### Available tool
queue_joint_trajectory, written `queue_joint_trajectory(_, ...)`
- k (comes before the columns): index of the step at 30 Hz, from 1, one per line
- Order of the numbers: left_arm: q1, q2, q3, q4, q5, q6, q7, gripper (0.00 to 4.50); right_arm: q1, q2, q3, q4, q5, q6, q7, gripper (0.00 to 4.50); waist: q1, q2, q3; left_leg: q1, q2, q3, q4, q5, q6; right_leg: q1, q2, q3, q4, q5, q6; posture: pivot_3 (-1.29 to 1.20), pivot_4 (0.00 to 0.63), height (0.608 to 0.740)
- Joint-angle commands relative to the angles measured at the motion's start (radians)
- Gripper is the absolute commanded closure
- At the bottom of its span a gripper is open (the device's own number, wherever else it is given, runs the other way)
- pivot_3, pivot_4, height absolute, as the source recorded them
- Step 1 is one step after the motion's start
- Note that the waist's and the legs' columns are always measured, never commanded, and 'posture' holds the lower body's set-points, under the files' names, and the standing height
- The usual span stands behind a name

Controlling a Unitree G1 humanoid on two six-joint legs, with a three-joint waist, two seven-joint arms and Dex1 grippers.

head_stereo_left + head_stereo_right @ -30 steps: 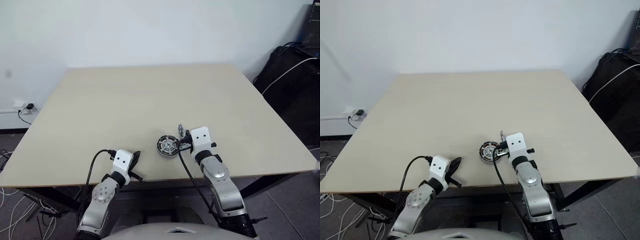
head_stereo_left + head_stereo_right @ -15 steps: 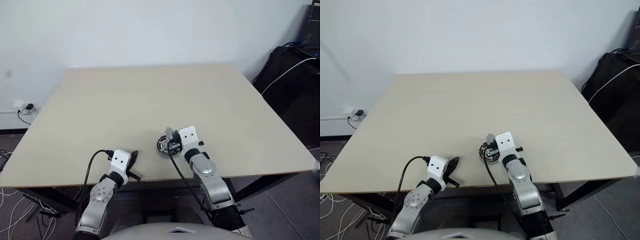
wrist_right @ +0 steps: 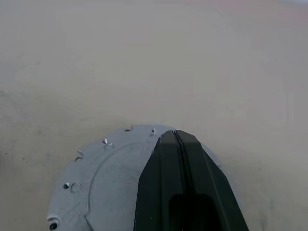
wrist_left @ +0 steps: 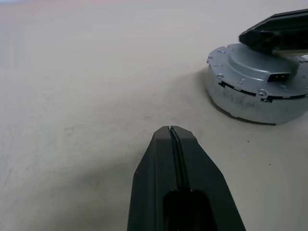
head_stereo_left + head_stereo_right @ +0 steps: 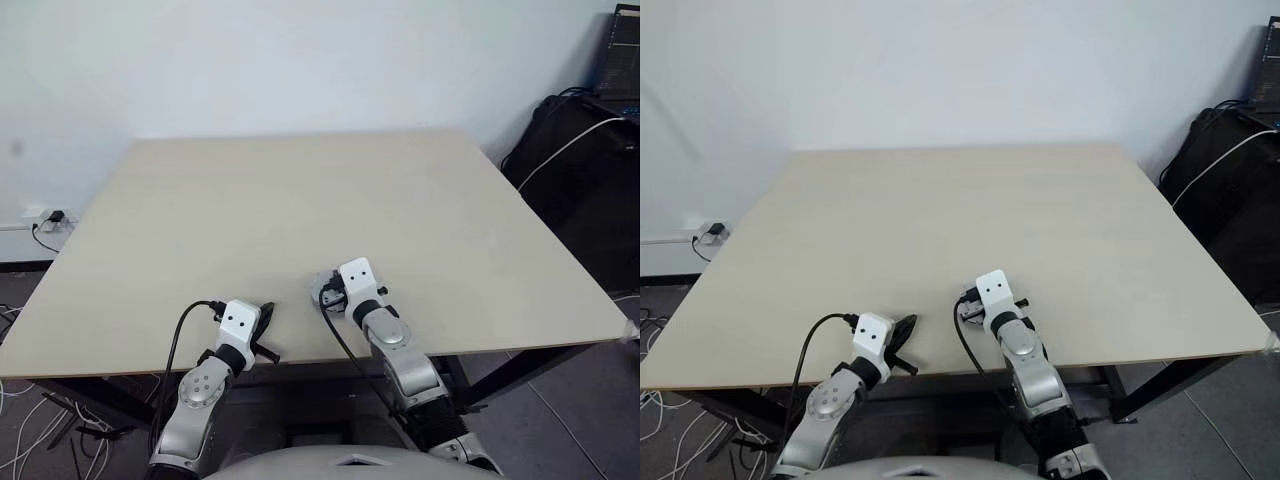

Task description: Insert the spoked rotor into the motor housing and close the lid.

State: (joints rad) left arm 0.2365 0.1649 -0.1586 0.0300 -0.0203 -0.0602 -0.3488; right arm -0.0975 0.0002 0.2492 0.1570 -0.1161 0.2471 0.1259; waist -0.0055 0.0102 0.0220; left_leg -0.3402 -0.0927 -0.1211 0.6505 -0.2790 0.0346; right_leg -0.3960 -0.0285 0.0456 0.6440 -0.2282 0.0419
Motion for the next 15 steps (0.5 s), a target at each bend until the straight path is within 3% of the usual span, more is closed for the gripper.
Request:
queue_joint_trajectory(1, 0.000, 0.006, 0.011, -0.043, -0.003, -0.022, 0.007, 4.50, 0.008, -0.005, 0.003, -0.018, 0.020, 0.020, 0.037, 4.48, -0.002, 0.000, 0.000, 0.000, 0.000, 0.000, 0.000, 0.000, 0.000, 0.000, 0.000, 0.000, 0.000, 0.000, 0.000, 0.00, 0.000, 0.740)
queue_joint_trajectory(6, 0.006, 0.001, 0.009, -0.046, -0.003, -0.023, 0.012, 4.50, 0.008, -0.064, -0.033, -0.204, 0.129, 0.139, 0.177, 4.48, -0.003, 0.000, 0.001, -0.001, 0.000, -0.001, 0.000, 0.000, 0.000, -0.001, 0.000, 0.000, 0.000, 0.000, 0.000, 0.00, 0.000, 0.740)
queue_joint_trajectory(12, 0.003, -0.006, 0.000, -0.036, -0.004, -0.027, 0.012, 4.50, -0.026, -0.216, -0.055, -0.326, 0.221, 0.192, 0.358, 4.48, -0.002, 0.001, 0.002, -0.003, 0.000, -0.001, 0.000, 0.000, 0.001, -0.002, 0.000, -0.001, -0.001, 0.000, 0.000, 0.00, 0.000, 0.740)
queue_joint_trajectory(15, -0.001, -0.009, -0.003, -0.032, -0.005, -0.028, 0.010, 4.50, -0.043, -0.272, -0.046, -0.326, 0.225, 0.194, 0.407, 3.92, -0.002, -0.001, 0.003, -0.003, 0.000, -0.001, 0.000, 0.000, 0.000, -0.001, -0.001, -0.001, -0.001, 0.000, 0.000, 0.00, 0.000, 0.740)
